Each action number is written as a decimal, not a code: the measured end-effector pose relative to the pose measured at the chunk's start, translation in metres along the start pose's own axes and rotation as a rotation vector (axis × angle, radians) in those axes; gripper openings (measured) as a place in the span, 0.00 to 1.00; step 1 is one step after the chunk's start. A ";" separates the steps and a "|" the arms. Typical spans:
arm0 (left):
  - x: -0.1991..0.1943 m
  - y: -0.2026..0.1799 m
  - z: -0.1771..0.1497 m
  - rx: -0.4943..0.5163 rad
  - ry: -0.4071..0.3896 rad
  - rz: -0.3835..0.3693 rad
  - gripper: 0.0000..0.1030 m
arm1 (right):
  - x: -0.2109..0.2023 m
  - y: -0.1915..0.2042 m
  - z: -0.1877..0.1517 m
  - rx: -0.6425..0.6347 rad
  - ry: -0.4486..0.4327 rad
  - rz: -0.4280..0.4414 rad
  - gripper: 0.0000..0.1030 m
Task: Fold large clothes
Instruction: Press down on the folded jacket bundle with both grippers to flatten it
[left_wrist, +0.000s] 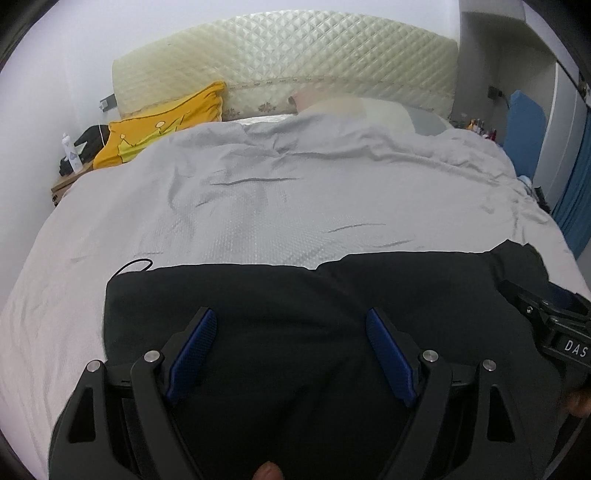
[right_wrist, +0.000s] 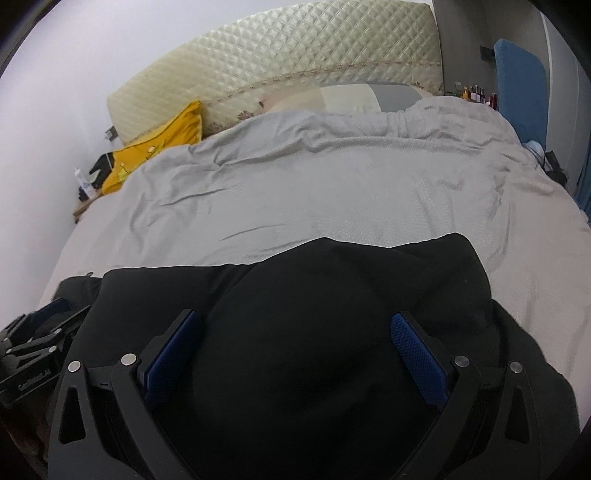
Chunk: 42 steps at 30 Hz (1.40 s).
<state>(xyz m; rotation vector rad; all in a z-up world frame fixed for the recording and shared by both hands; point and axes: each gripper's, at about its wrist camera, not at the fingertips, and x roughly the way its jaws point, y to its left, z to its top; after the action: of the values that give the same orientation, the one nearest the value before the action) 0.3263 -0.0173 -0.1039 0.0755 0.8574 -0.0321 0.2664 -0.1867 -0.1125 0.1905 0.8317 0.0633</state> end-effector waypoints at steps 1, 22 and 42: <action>0.005 0.001 0.002 -0.002 0.000 0.002 0.81 | 0.003 0.002 0.000 -0.010 -0.004 -0.012 1.00; -0.027 0.052 -0.033 -0.030 -0.050 0.088 0.82 | -0.028 -0.013 -0.015 -0.103 -0.075 -0.069 1.00; -0.005 0.062 -0.053 -0.086 -0.048 0.018 0.88 | -0.014 -0.029 -0.039 -0.095 -0.106 -0.029 1.00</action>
<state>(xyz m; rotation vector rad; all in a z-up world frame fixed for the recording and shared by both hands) 0.2871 0.0490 -0.1311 0.0020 0.8089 0.0193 0.2276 -0.2118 -0.1331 0.0913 0.7238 0.0648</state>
